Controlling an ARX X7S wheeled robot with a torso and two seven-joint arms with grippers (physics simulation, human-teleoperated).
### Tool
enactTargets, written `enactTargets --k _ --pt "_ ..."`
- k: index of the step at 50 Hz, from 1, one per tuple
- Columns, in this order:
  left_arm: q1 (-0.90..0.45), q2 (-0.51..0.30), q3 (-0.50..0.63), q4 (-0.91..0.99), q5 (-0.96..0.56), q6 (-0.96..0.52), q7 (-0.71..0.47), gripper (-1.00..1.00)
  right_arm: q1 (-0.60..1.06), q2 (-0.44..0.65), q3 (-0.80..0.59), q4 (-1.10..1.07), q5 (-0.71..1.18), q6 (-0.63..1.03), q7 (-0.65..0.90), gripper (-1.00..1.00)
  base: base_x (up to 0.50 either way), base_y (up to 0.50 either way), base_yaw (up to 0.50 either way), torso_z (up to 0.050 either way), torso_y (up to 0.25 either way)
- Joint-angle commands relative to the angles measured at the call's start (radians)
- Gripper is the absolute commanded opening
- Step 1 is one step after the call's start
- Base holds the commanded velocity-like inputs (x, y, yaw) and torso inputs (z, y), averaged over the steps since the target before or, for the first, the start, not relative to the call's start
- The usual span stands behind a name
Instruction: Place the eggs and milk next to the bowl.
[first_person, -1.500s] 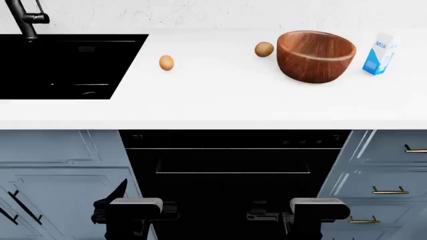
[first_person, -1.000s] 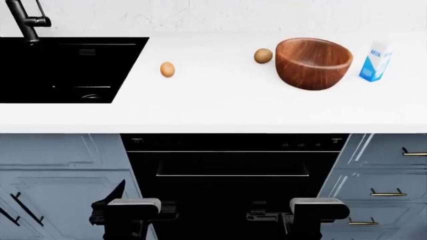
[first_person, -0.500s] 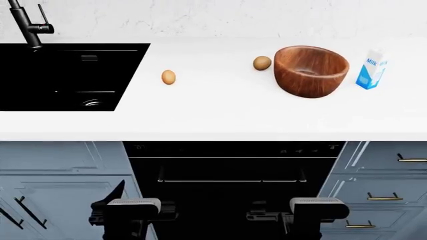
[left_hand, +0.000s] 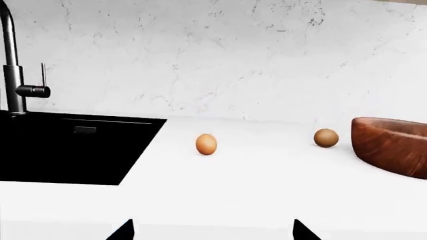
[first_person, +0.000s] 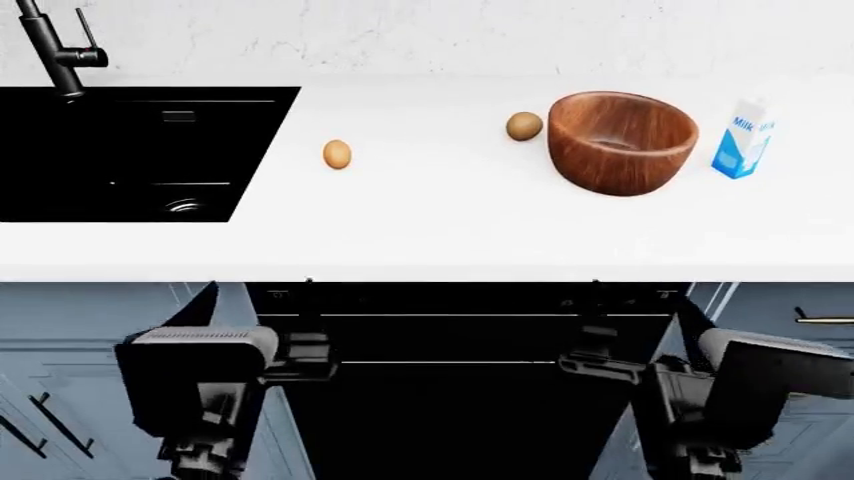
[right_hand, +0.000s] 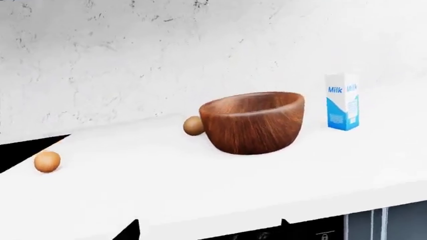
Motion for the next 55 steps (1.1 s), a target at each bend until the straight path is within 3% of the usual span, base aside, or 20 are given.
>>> enactTargets --k 1,5,10,24,55 --pt "-0.242 -0.159 -0.132 0.415 -0.479 -0.486 -0.242 1.00 0.157 0.369 0.087 -0.361 0.630 0.260 0.497 1.00 0.00 0.00 0.00 0.000 0.000" --pt "-0.343 -0.239 -0.178 0.410 -0.716 -0.520 -0.392 1.00 0.220 0.549 -0.003 -0.361 0.755 0.132 0.653 1.00 0.00 0.00 0.00 0.000 0.000" --pt "-0.354 -0.257 -0.163 0.395 -0.735 -0.509 -0.407 1.00 0.255 0.635 -0.086 -0.359 0.773 0.054 0.709 1.00 0.00 0.00 0.00 0.000 0.000" --pt "-0.365 -0.274 -0.121 0.371 -0.713 -0.485 -0.401 1.00 0.284 0.741 -0.157 -0.359 0.801 -0.050 0.759 1.00 0.03 0.00 0.00 0.000 0.000" --pt "-0.386 -0.300 -0.090 0.351 -0.745 -0.466 -0.441 1.00 0.323 0.820 -0.232 -0.353 0.802 -0.118 0.794 1.00 0.29 0.00 0.00 0.000 0.000"
